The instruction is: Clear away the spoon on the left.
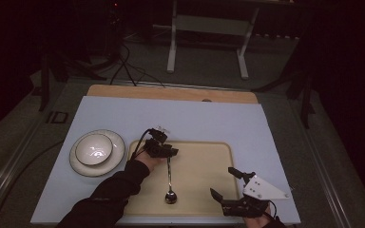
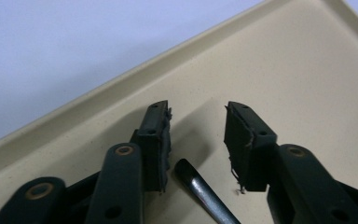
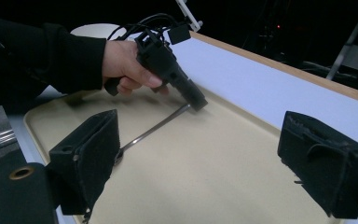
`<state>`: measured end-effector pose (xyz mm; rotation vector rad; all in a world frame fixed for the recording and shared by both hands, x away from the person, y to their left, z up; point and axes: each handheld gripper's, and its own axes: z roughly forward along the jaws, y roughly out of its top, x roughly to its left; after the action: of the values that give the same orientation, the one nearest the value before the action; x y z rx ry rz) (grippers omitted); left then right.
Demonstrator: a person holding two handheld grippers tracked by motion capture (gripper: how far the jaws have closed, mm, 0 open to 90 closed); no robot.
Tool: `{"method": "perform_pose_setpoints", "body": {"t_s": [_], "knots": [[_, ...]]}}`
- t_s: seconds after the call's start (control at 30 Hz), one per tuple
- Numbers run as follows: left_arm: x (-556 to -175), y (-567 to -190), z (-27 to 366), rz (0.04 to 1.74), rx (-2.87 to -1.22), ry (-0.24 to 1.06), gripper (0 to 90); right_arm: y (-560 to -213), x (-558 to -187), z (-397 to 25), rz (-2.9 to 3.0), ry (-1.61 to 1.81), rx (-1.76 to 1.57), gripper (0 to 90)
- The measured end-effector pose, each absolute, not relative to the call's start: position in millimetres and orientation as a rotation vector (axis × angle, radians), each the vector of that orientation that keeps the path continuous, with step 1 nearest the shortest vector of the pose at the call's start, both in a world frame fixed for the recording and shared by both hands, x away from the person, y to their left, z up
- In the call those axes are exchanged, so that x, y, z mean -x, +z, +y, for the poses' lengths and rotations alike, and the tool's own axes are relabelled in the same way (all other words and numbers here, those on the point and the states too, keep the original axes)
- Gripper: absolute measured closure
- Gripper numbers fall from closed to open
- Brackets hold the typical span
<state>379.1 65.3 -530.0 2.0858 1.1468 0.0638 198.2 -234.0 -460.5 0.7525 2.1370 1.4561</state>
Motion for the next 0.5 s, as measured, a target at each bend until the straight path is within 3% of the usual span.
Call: {"method": "perform_pose_setpoints", "body": {"t_s": [0.13, 0.27, 0.3, 0.43, 0.5], "knots": [[-377.8, -525.6, 67.0, 1.146, -2.083, 0.071, 57.2, -460.5, -198.3, -233.9, 2.136, 1.455, -0.751, 13.0], [-374.8, -517.7, 70.3, 1.158, -2.063, 0.082, 42.2, -460.8, -198.7, -233.6, 2.140, 1.451, -0.751, 13.0], [-373.4, -513.7, 71.4, 1.166, -2.050, 0.084, 42.2, -460.9, -198.7, -233.4, 2.140, 1.451, -0.751, 13.0], [-369.1, -502.8, 76.4, 1.117, -2.028, 0.046, 21.1, -461.0, -198.7, -233.2, 2.140, 1.447, -0.751, 13.0], [-365.8, -497.4, 78.4, 1.095, -2.016, 0.054, 17.7, -461.1, -198.8, -233.6, 2.139, 1.448, -0.752, 13.0]]}}
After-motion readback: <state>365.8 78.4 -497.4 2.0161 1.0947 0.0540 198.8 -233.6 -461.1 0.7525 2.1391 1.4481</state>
